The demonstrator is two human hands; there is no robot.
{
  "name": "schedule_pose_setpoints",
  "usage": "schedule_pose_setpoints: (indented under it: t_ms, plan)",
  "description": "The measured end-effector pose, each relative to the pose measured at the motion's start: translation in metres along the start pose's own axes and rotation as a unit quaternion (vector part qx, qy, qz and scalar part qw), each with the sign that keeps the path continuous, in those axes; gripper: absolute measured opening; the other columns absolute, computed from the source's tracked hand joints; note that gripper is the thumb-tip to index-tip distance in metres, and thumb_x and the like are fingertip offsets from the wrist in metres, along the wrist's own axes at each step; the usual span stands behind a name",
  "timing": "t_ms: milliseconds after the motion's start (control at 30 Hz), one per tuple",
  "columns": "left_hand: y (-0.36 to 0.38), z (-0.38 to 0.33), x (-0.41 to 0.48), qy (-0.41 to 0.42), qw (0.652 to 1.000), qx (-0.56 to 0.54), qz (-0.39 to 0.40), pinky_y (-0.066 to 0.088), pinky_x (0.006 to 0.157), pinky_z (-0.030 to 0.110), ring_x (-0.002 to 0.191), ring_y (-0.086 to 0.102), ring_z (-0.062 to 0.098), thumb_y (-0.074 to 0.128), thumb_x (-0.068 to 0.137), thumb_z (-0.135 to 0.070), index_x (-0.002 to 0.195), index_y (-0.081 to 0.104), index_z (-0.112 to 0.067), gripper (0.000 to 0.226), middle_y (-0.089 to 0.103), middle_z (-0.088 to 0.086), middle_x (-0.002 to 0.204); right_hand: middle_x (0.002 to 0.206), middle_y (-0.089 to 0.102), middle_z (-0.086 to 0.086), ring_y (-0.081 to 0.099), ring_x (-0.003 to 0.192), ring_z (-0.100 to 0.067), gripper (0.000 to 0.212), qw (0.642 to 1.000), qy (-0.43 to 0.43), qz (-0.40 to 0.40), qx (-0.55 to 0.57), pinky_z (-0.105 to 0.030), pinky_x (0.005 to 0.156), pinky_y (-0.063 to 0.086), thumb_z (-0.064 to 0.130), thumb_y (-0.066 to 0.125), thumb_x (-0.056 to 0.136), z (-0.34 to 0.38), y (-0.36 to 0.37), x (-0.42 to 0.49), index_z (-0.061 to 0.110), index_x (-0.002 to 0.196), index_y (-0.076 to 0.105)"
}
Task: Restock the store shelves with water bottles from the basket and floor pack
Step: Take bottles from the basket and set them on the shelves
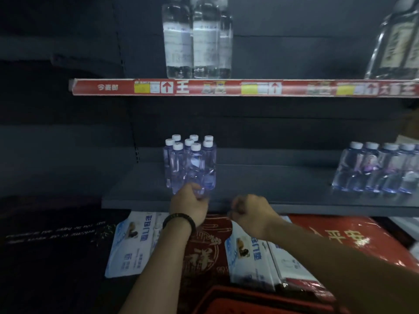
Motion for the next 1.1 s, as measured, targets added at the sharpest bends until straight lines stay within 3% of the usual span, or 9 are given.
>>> schedule_pose_setpoints:
  t_ms: [267, 333, 433, 500, 633, 733, 867, 967, 1100]
  plan:
    - [0.027, -0.037, -0.140, 0.088, 0.958, 0.190, 0.193, 0.057, 0.091, 0.030, 0.095, 0.068, 0.005, 0.072, 0.094, -0.039, 0.100, 0.070, -0.036, 0.007, 0.072, -0.014, 0.101, 0.098, 0.077, 0.004, 0.071, 0.085, -0.013, 0.013, 0.994, 0.093, 0.041, -0.035, -0.025, 0.072, 0.054, 0.040, 0.075, 0.094, -0.123, -0.031, -0.152, 0.029, 0.100, 0.074]
    - [0.041, -0.023, -0.176, 0.081, 0.941, 0.228, 0.238, 0.055, 0.092, 0.030, 0.100, 0.066, 0.008, 0.072, 0.094, -0.040, 0.106, 0.070, -0.036, 0.012, 0.071, -0.012, 0.107, 0.093, 0.078, 0.004, 0.073, 0.086, -0.016, 0.003, 0.992, 0.126, 0.013, -0.008, -0.025, 0.068, 0.050, 0.030, 0.076, 0.092, -0.151, -0.033, -0.190, 0.028, 0.092, 0.077]
    - [0.067, 0.006, -0.211, 0.053, 0.914, 0.279, 0.289, 0.052, 0.093, 0.029, 0.113, 0.062, 0.015, 0.072, 0.096, -0.037, 0.125, 0.066, -0.033, 0.029, 0.063, -0.007, 0.127, 0.088, 0.078, 0.000, 0.074, 0.088, -0.024, 0.015, 0.983, 0.156, -0.079, 0.055, -0.027, 0.072, 0.047, 0.013, 0.075, 0.089, -0.191, -0.023, -0.246, 0.027, 0.084, 0.074]
    - [0.083, 0.034, -0.222, 0.037, 0.881, 0.357, 0.309, 0.050, 0.104, 0.036, 0.130, 0.054, 0.024, 0.070, 0.097, -0.037, 0.139, 0.056, -0.034, 0.044, 0.049, -0.001, 0.147, 0.098, 0.072, -0.008, 0.071, 0.095, -0.033, 0.015, 0.970, 0.198, -0.126, 0.062, -0.029, 0.077, 0.045, 0.012, 0.076, 0.088, -0.218, -0.008, -0.281, 0.021, 0.101, 0.074]
    - [0.097, 0.084, -0.231, -0.042, 0.814, 0.478, 0.327, 0.034, 0.121, 0.055, 0.150, 0.022, 0.045, 0.067, 0.094, -0.048, 0.157, 0.032, -0.031, 0.074, 0.012, 0.015, 0.167, 0.126, 0.054, -0.025, 0.058, 0.116, -0.048, 0.057, 0.938, 0.330, -0.102, -0.006, -0.052, 0.098, 0.053, 0.034, 0.076, 0.088, -0.258, 0.023, -0.322, 0.010, 0.134, 0.053]
    - [0.096, 0.090, -0.242, -0.098, 0.795, 0.459, 0.384, 0.032, 0.123, 0.052, 0.156, 0.017, 0.043, 0.062, 0.095, -0.061, 0.163, 0.025, -0.029, 0.084, 0.006, 0.016, 0.171, 0.128, 0.053, -0.023, 0.059, 0.118, -0.045, 0.060, 0.942, 0.327, -0.017, -0.068, -0.055, 0.099, 0.054, 0.043, 0.068, 0.092, -0.273, 0.030, -0.326, 0.008, 0.135, 0.045]
    - [0.096, 0.091, -0.252, -0.097, 0.766, 0.460, 0.439, 0.039, 0.117, 0.045, 0.152, 0.035, 0.033, 0.057, 0.095, -0.067, 0.163, 0.031, -0.029, 0.082, 0.025, 0.008, 0.170, 0.116, 0.072, -0.018, 0.072, 0.104, -0.037, 0.032, 0.944, 0.318, 0.032, -0.080, -0.042, 0.086, 0.059, 0.029, 0.061, 0.099, -0.278, 0.033, -0.327, 0.006, 0.122, 0.062]
    - [0.093, 0.090, -0.259, -0.102, 0.777, 0.443, 0.436, 0.040, 0.116, 0.042, 0.150, 0.037, 0.032, 0.056, 0.098, -0.064, 0.162, 0.033, -0.028, 0.077, 0.027, 0.008, 0.169, 0.105, 0.078, -0.011, 0.075, 0.094, -0.029, 0.023, 0.954, 0.288, 0.033, -0.082, -0.035, 0.073, 0.058, 0.022, 0.057, 0.099, -0.273, 0.033, -0.322, 0.012, 0.115, 0.071]
    - [0.081, 0.088, -0.263, -0.106, 0.783, 0.437, 0.429, 0.042, 0.116, 0.043, 0.146, 0.043, 0.030, 0.059, 0.096, -0.064, 0.159, 0.037, -0.030, 0.075, 0.034, 0.006, 0.166, 0.113, 0.074, -0.002, 0.069, 0.090, -0.019, 0.028, 0.967, 0.231, 0.082, -0.065, -0.031, 0.074, 0.054, 0.022, 0.050, 0.102, -0.258, 0.052, -0.302, 0.021, 0.127, 0.062]
Point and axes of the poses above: each hand's wrist, its own x-axis towards the middle knuckle, its own y-axis out of the palm, z = x × y, the point moved 4 cm from there along x, towards the middle knuckle
